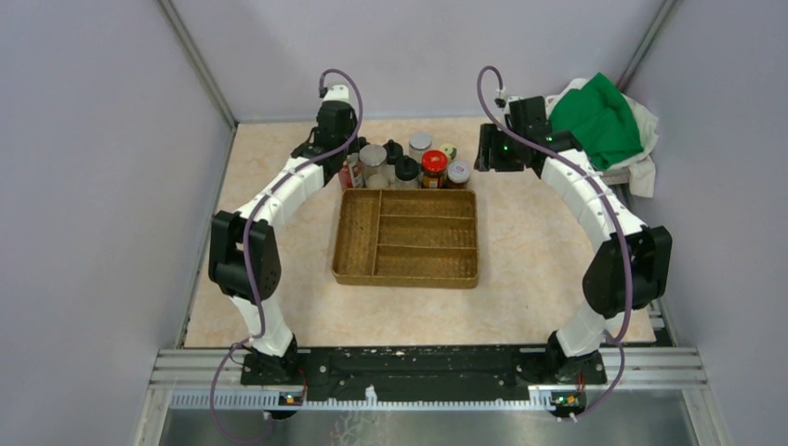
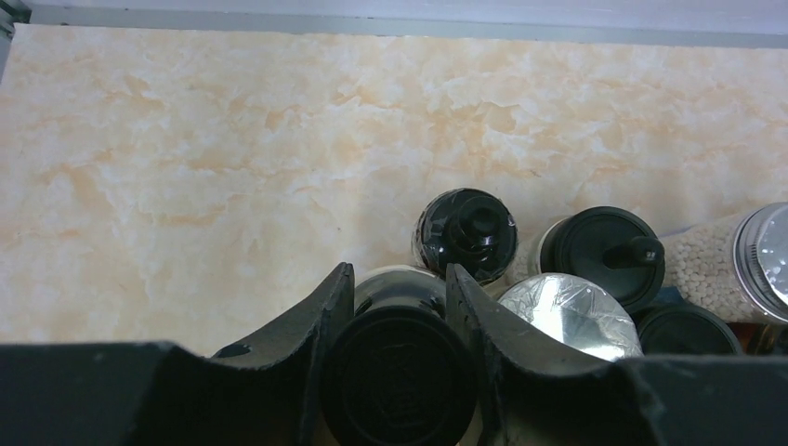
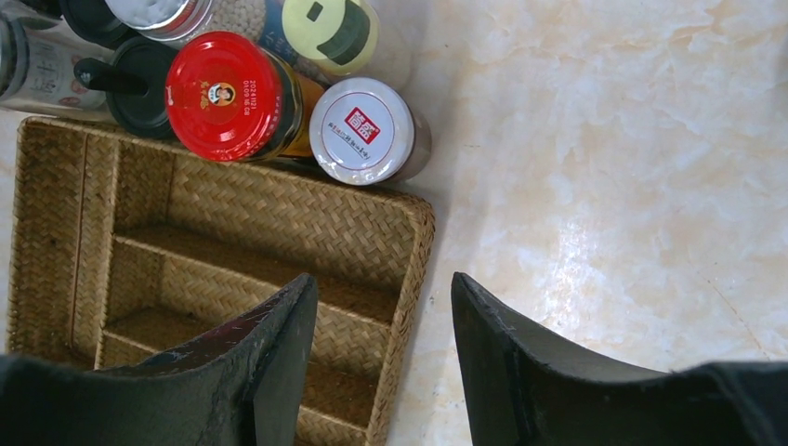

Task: Organize the condiment bottles
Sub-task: Pick up the bottle from the center of the board.

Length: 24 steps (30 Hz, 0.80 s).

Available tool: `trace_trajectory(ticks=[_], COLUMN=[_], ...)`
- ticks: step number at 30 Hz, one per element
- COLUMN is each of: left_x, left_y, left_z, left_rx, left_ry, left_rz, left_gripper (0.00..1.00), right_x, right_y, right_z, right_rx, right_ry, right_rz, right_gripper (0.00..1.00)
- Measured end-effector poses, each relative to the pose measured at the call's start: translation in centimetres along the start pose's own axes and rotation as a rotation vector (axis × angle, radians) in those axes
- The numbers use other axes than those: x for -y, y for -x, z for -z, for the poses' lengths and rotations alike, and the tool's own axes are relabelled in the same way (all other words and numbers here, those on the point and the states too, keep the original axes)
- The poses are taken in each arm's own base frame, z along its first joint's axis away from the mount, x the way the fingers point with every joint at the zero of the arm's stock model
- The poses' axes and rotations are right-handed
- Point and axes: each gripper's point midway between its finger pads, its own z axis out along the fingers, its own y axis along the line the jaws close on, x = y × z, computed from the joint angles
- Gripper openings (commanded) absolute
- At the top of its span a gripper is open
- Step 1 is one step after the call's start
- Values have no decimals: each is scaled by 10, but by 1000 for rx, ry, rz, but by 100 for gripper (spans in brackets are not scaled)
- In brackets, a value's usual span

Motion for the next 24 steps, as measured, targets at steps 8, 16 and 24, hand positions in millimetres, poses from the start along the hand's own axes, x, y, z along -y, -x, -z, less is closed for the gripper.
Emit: trace_trajectory(ticks=[8, 16, 24], left_x=[-2, -10, -24], left_y=[1, -5, 3], left_z=[0, 15, 40], left_rx=[1, -26, -29], left_ry=[7, 21, 48], left_rz=[3, -13, -43], left_gripper=[0, 0, 0], right_x=[-3, -7, -13], right_y=[-5, -6, -16], right_z=[-3, -3, -5], right_rx=[-17, -21, -49], right_ry=[20, 36, 47], right_rz=[-10, -18, -16], right_gripper=[55, 55, 55])
